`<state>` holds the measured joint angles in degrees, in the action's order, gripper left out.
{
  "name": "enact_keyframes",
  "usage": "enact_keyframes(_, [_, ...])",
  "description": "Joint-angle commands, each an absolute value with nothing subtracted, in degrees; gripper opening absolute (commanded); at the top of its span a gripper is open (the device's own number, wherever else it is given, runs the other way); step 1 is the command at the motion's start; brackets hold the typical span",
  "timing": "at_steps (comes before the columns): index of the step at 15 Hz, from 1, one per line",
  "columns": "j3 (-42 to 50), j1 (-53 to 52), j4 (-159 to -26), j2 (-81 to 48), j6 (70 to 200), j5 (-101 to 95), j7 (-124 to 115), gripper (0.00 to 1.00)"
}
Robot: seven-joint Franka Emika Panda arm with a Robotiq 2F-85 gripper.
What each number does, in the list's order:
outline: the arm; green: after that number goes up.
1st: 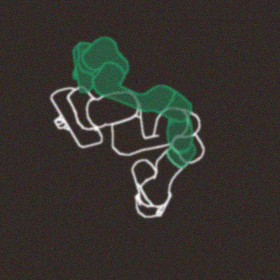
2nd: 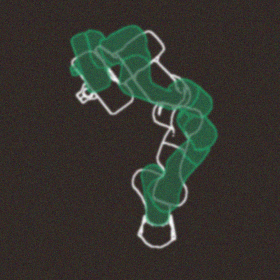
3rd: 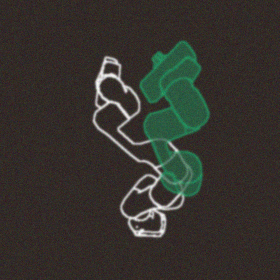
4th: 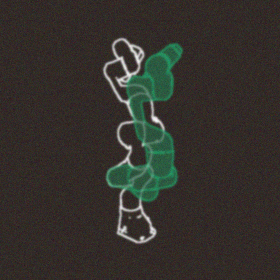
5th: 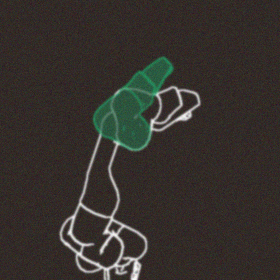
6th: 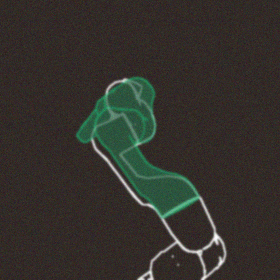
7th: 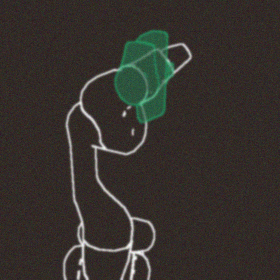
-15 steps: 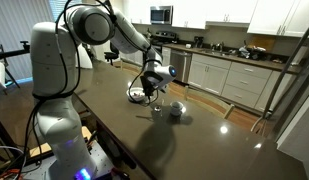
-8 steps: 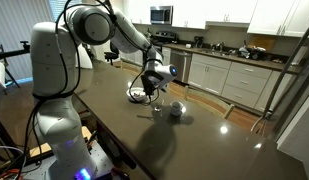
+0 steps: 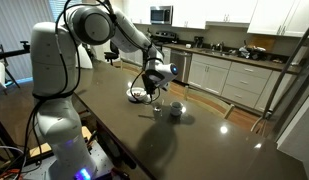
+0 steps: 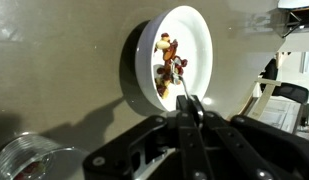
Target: Use the spoon to transfer one spoon of contents from the bowl to the glass cup
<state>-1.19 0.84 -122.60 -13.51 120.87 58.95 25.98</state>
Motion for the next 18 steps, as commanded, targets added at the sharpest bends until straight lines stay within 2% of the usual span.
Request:
enact_keyframes(1, [-1.1, 2.1, -121.5, -13.4, 118.5, 60.6, 28.0, 0.04])
enact_keyframes(18, [0.8, 3.5, -121.7, -9.5, 116.0, 59.7, 29.0, 0.04])
